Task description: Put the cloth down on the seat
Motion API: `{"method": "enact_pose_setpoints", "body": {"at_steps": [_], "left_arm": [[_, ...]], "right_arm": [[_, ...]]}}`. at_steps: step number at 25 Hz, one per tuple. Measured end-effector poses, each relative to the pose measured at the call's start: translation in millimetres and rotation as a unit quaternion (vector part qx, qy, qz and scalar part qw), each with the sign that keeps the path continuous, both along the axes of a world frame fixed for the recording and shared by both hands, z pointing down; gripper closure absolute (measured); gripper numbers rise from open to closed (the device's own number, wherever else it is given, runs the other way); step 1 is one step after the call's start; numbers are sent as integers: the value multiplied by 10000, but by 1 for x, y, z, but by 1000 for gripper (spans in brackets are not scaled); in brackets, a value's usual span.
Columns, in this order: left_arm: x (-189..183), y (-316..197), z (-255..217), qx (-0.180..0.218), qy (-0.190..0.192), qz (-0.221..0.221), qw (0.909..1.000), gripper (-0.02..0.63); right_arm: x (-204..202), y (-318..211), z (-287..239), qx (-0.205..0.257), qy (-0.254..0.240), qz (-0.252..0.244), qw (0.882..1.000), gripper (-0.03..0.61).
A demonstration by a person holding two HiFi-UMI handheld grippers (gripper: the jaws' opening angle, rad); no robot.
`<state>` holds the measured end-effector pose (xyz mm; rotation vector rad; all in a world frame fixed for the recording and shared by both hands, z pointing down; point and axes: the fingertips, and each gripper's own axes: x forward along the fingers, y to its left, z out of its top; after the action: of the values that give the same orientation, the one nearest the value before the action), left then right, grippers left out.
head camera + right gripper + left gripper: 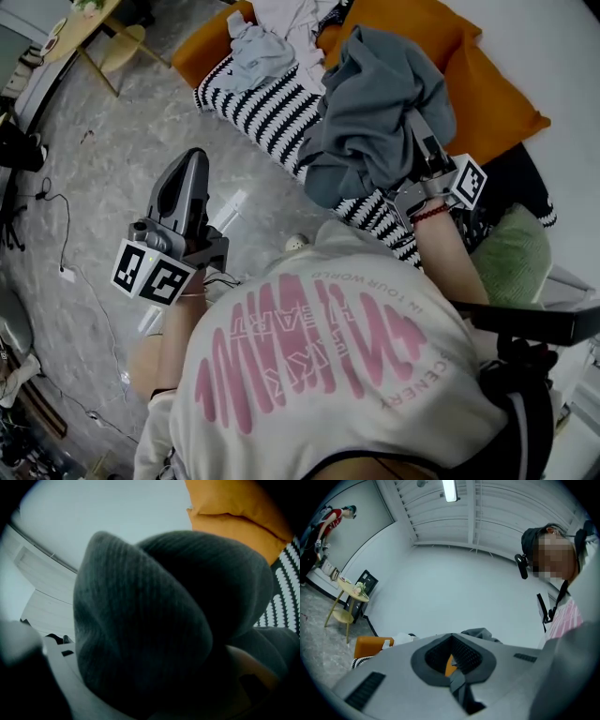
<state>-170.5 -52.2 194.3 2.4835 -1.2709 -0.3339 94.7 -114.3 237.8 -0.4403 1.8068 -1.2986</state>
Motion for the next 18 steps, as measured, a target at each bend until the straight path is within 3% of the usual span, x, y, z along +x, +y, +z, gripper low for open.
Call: {"method": "enact_pose_setpoints", "body": {"at_steps": [9, 12, 18], "left_arm": [[9, 3, 28, -556, -49, -249, 9981, 605], [13, -7, 32, -534, -56, -388, 9978, 604], [8, -13, 45, -769, -185, -986, 9920, 604]], "right_arm": [[-7, -21, 45, -505, 126, -432, 9977, 301], [-11, -44, 66, -707, 100, -631, 9954, 301], [-13, -76, 109, -1010, 177, -968, 9900, 302]]}}
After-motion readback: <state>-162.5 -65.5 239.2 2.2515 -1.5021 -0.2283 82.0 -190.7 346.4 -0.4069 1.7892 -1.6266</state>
